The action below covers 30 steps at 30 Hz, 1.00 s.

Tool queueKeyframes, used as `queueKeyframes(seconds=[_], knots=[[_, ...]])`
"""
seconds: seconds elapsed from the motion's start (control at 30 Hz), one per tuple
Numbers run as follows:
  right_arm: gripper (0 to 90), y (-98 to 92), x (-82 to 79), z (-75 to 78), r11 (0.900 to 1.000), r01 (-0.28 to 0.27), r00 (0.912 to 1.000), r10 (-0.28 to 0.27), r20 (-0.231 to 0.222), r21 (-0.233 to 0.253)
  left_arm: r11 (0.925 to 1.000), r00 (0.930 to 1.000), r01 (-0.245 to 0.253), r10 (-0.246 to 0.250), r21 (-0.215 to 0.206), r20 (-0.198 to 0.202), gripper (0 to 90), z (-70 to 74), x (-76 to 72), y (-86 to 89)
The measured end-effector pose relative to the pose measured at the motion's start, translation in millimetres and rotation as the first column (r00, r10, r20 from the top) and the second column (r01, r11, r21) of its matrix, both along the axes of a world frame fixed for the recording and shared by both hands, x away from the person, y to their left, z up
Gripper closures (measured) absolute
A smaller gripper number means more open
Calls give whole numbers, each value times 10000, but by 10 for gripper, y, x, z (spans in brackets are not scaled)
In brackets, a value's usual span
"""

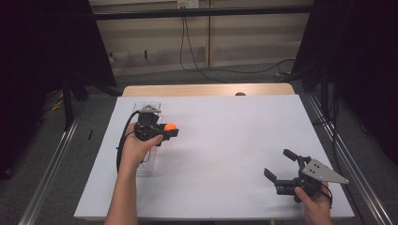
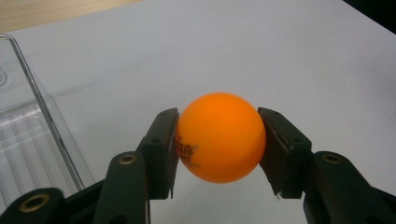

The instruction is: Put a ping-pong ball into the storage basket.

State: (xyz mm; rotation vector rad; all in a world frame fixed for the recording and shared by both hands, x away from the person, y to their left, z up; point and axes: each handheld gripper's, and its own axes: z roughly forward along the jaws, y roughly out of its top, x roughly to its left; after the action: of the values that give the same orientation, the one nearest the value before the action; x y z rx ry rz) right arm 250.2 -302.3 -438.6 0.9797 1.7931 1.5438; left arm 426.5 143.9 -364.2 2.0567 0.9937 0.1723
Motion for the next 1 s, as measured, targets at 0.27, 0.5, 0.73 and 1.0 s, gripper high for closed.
queueKeyframes(seconds=[0.27,0.5,0.73,1.0], knots=[[16,1,0,-1,10000,21,10000,-21,-1,21,9996,9996,-271,270,32,77,508,12,1,76],[16,2,0,0,10000,17,10000,-17,16,12,9993,9993,-372,372,1,92,508,16,8,125],[16,1,-1,1,10000,8,10000,-8,2,6,9985,9985,-548,547,87,102,508,7,16,173],[16,0,-3,1,10000,12,10000,-12,10,8,9971,9970,-761,762,-26,145,507,16,14,245]])
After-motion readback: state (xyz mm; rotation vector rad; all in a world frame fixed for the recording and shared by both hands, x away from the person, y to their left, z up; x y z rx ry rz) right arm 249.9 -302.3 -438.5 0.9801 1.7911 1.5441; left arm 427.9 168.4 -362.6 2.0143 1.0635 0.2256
